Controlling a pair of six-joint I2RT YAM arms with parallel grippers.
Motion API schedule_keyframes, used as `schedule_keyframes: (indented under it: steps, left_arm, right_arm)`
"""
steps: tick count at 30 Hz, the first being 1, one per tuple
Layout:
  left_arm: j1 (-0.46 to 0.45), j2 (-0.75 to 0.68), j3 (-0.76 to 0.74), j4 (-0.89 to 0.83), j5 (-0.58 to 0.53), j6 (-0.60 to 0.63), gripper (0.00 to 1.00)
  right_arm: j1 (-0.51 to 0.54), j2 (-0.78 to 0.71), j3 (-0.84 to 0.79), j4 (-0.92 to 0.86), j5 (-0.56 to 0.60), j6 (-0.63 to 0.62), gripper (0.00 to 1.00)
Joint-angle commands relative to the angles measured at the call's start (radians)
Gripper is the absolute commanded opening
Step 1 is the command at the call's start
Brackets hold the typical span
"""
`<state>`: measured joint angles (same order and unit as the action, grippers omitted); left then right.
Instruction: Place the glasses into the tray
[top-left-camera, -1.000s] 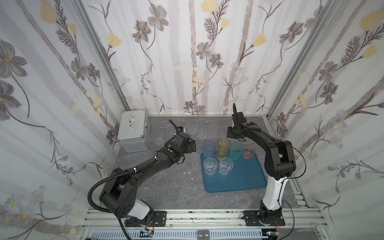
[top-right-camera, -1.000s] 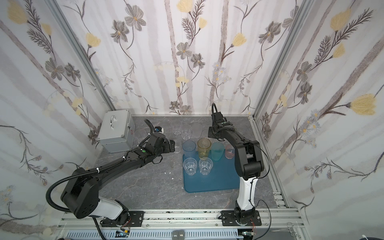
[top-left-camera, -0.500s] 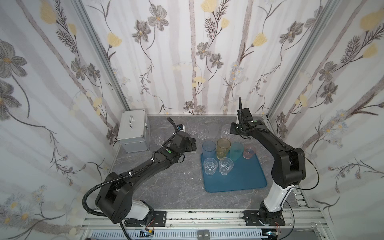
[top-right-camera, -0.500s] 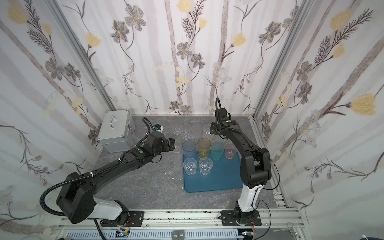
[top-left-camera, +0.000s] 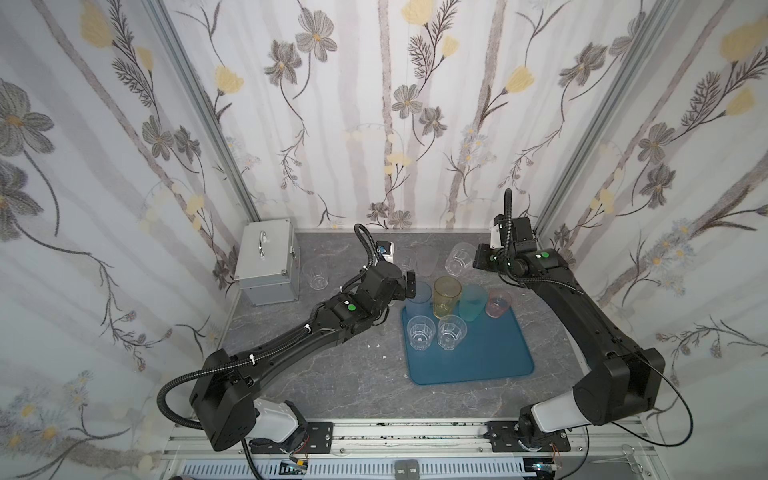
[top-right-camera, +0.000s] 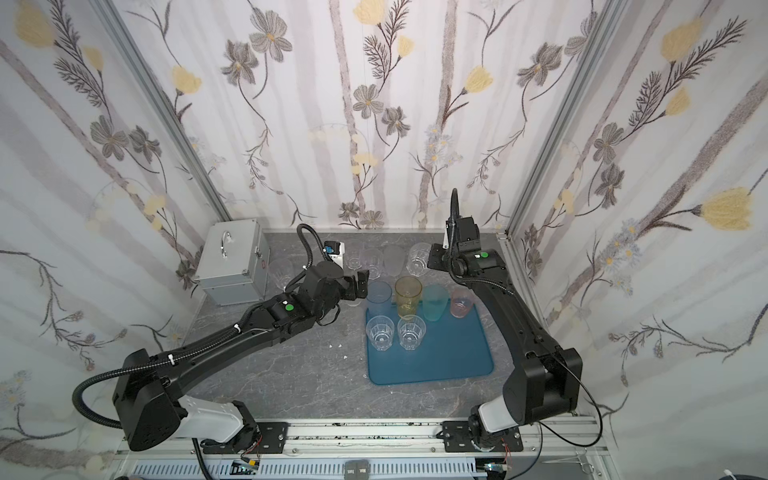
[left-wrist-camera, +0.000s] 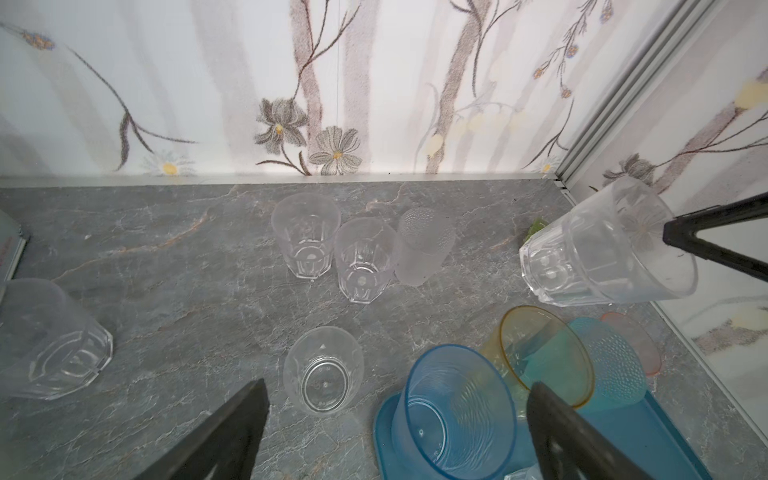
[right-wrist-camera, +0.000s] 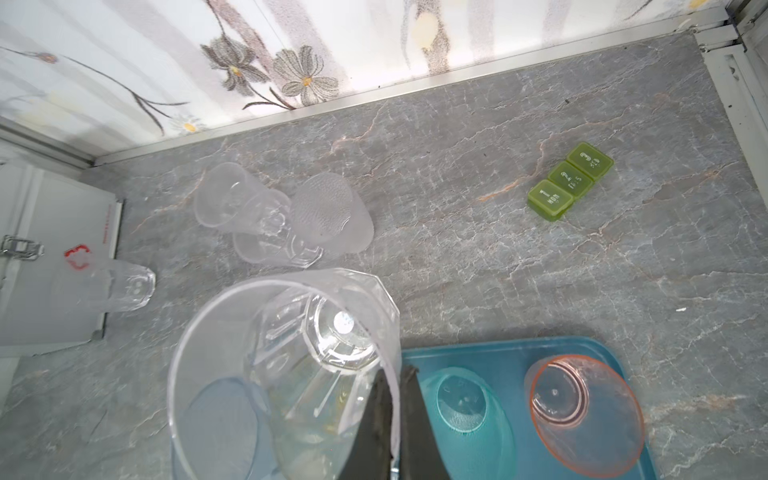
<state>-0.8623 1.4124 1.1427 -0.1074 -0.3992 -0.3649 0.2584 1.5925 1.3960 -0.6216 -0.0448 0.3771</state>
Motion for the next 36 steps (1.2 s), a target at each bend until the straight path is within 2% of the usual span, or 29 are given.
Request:
schedule_keyframes:
  steps: [1,5,9,20,29,36]
  left_arm:
    - [-0.043,0.025,0.034,0.018,-0.055,0.027,1.00]
    - [-0.115,0.083,0.082,0.026,-0.047,0.045,1.00]
    - [-0.178,0.134,0.122,0.034,-0.040,0.056,1.00]
    - [-0.252,0.185,0.122,0.064,-0.018,0.054,1.00]
    - [-0.254,0.201,0.060,0.069,-0.022,0.044,1.00]
    - [-0.256,0.217,0.030,0.068,-0.021,0.041,1.00]
  right_arm:
    - [-0.002,-0.078,-0.040,-0.034,-0.046,0.008,0.00]
    - [-0.005,-0.176,-0.093,-0.105,-0.076,0.001,0.00]
    - [-0.012,-0.265,-0.120,-0.214,-0.047,-0.023,0.00]
    - [-0.068,-0.386,-0.243,-0.377,0.056,-0.067,0.00]
    - [-0.068,-0.344,-0.360,-0.287,0.133,-0.033,0.00]
    - [-0.067,-0.302,-0.427,-0.167,0.125,0.008,0.00]
